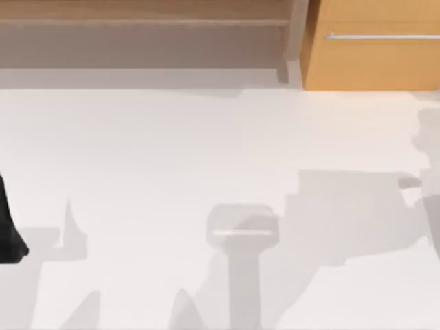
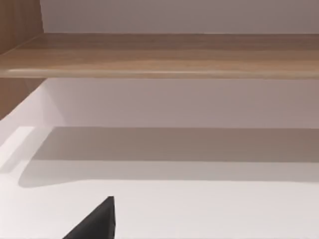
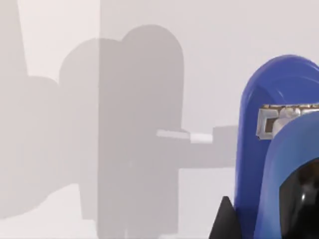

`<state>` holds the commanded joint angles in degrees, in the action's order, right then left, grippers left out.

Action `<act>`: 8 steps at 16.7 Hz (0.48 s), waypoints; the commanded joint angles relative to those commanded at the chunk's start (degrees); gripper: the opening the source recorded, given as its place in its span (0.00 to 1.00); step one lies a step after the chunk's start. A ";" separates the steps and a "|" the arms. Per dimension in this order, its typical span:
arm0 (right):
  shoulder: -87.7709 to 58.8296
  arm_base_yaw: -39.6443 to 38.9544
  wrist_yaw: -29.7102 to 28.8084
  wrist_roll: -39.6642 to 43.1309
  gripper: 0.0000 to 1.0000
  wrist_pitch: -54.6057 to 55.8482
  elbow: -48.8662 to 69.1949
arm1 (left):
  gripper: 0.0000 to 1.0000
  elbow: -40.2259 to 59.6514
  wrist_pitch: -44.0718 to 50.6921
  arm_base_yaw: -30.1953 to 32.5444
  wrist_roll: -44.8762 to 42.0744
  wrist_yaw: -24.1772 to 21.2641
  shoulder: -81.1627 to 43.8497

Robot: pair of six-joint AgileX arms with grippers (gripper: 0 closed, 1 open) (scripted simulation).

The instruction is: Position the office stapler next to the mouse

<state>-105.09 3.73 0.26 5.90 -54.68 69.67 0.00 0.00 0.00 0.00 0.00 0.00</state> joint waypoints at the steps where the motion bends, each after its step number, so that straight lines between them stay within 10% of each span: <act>1: 1.21 -0.97 0.02 -2.41 0.00 0.34 -1.52 | 1.00 0.00 0.00 0.00 0.00 0.00 0.00; 8: 2.84 -2.19 0.14 -5.96 0.00 0.72 -3.73 | 1.00 0.00 0.00 0.00 0.00 0.00 0.00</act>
<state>-102.25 1.53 0.39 -0.07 -53.97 65.95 0.00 0.00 0.00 0.00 0.00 0.00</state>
